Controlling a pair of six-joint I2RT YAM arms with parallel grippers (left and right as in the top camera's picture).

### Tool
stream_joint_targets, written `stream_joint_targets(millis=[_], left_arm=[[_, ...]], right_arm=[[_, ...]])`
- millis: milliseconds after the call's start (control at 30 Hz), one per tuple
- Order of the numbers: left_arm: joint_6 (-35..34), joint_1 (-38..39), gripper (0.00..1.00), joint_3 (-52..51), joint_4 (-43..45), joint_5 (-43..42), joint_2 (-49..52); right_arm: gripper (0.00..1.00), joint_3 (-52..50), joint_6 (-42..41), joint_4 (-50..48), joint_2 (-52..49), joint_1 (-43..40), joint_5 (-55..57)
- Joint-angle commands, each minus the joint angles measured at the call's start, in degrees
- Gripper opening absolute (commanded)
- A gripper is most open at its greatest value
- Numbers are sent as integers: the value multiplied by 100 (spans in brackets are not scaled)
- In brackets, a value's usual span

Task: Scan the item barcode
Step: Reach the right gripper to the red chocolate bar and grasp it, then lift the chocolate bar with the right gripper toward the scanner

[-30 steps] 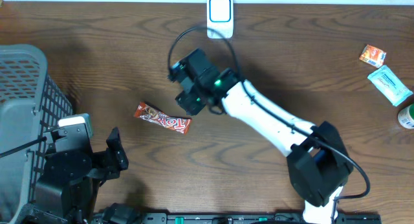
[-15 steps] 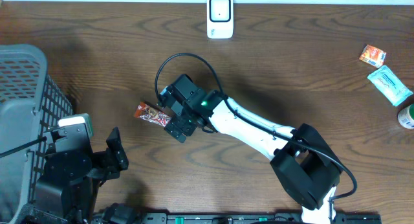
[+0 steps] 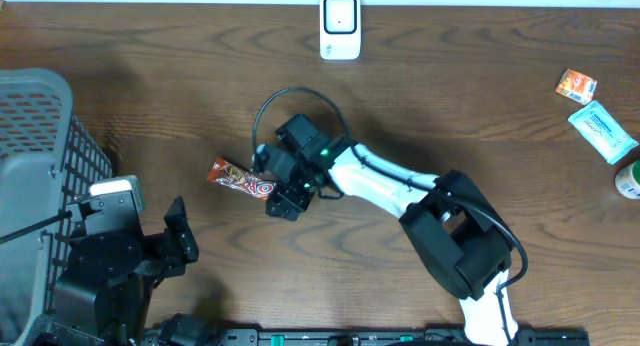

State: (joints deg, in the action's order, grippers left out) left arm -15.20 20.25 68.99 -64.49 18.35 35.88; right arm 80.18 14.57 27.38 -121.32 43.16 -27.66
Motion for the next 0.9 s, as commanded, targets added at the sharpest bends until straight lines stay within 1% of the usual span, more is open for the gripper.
stream_joint_targets(millis=[0, 100, 167, 200, 333, 500, 567, 633, 667, 767, 833, 867], left_arm=[[-50, -26, 84, -2, -2, 59, -7], [-50, -26, 84, -2, 0, 59, -7], [-50, -26, 84, -2, -2, 59, -7], [-50, -26, 84, -2, -2, 59, -9], [-50, -26, 84, -2, 0, 59, -9], [-50, -26, 84, -2, 0, 59, -9], [-50, -26, 84, -2, 0, 59, -7], [-50, -26, 84, -2, -2, 59, -7], [-50, -26, 84, -2, -2, 59, -7], [-50, -26, 84, -2, -2, 59, -9], [-50, -26, 84, -2, -2, 59, -7], [-50, -26, 84, -2, -2, 59, -9]], right_arm=[[67, -48, 48, 114, -245, -254, -793], [55, -48, 48, 138, -245, -415, -1099], [52, -48, 48, 138, -245, -468, -1174], [53, -48, 48, 151, -245, -483, -1172], [66, -48, 52, 151, -245, -437, -1165], [64, -50, 46, -22, -350, -280, -940], [62, -48, -24, -94, -494, -240, -758], [58, -48, -105, -166, -691, -232, -695], [53, -48, -155, -201, -787, -234, -695], [33, -39, -350, -343, -933, -264, -697], [10, 15, -431, -330, -929, -310, -695], [1, 87, -505, -280, -922, -339, -695]])
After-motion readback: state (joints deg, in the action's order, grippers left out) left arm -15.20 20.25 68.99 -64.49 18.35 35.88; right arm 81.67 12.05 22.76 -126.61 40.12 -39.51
